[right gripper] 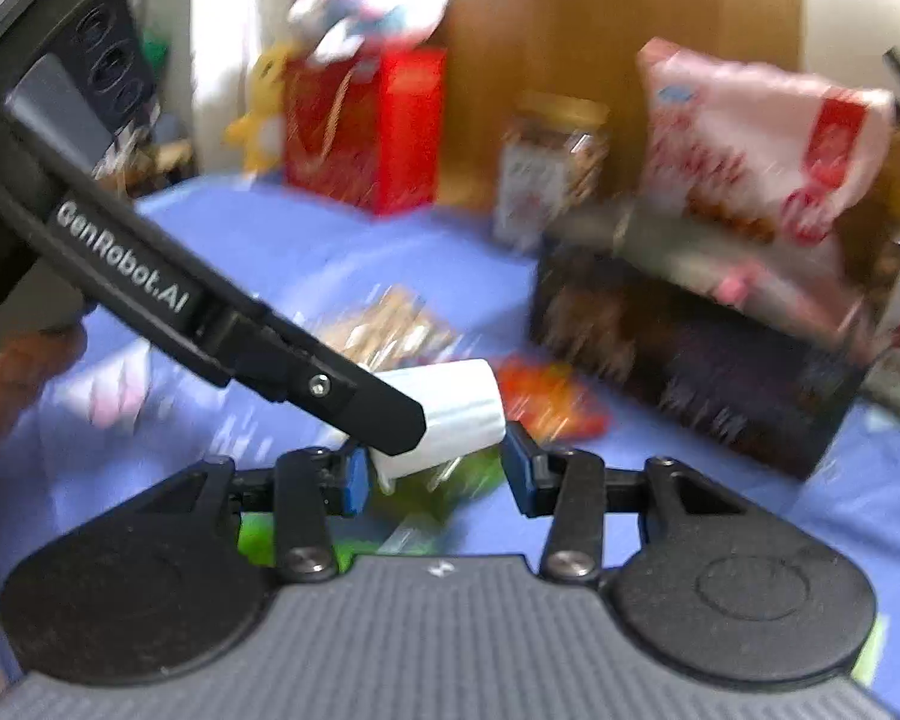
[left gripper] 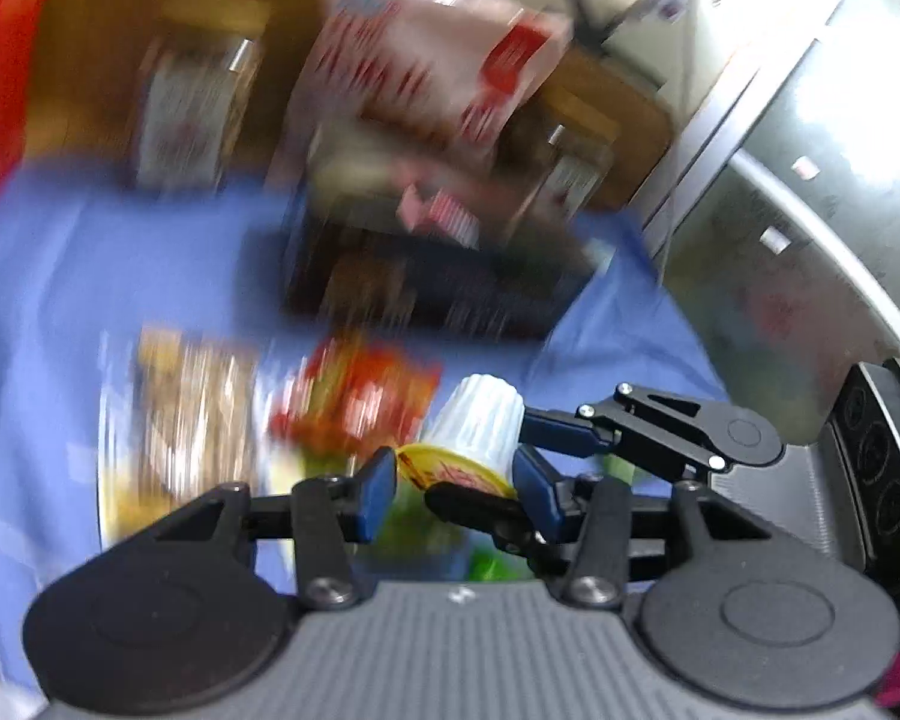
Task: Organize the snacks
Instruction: 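Lift the white cup with the right gripper and carry it over the tin, then open the right gripper to drop the cup into the tin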
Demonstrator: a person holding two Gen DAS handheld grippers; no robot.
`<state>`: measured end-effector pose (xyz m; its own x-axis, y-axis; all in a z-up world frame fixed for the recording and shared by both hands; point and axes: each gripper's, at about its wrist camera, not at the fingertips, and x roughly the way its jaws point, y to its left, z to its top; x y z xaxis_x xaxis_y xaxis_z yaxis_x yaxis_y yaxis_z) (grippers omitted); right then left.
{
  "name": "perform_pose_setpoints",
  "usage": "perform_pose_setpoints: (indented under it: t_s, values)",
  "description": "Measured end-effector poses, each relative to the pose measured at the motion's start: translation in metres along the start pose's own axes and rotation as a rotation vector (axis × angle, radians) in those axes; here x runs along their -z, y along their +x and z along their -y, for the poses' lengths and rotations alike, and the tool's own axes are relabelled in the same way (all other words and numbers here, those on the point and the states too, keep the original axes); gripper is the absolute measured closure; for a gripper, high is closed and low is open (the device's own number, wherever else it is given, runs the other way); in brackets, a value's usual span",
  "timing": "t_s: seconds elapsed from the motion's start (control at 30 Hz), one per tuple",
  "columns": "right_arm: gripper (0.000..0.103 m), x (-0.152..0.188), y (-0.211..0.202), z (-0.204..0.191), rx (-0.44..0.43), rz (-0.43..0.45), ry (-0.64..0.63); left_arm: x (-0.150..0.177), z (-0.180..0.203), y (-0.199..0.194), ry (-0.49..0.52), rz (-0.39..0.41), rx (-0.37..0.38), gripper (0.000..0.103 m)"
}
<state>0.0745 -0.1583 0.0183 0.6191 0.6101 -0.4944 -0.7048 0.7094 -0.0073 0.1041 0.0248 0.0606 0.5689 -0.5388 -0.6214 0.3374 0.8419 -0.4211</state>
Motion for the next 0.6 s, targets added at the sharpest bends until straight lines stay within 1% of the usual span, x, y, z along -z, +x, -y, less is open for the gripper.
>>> perform_pose_setpoints:
  t_s: [0.1,0.13,0.2,0.27,0.33,0.43,0.5,0.57,0.6]
  values:
    - [0.056,-0.022,-0.005,0.018,0.065,0.098,0.027,-0.037,0.016,0.002,0.076,0.074,-0.006,0.061]
    - [0.056,-0.030,-0.005,0.024,0.098,0.127,0.034,-0.047,0.020,0.006,0.094,0.088,-0.007,0.060]
    - [0.055,-0.043,0.003,0.037,0.146,0.162,0.048,-0.068,0.026,0.022,0.125,0.115,-0.035,0.060]
    - [0.055,-0.052,0.017,0.050,0.189,0.160,0.066,-0.087,0.025,0.044,0.124,0.110,-0.059,0.059]
    - [0.055,-0.056,0.032,0.064,0.215,0.141,0.080,-0.099,0.021,0.064,0.120,0.095,-0.080,0.059]
    - [0.055,-0.055,0.055,0.085,0.220,0.081,0.140,-0.102,0.016,0.089,0.113,0.066,-0.122,0.059]
    - [0.054,-0.052,0.064,0.093,0.217,0.049,0.167,-0.101,0.015,0.098,0.122,0.061,-0.155,0.057]
    - [0.053,-0.049,0.065,0.094,0.218,0.057,0.187,-0.101,0.017,0.100,0.139,0.071,-0.205,0.057]
    - [0.052,-0.048,0.065,0.095,0.220,0.062,0.190,-0.102,0.017,0.101,0.148,0.073,-0.221,0.055]
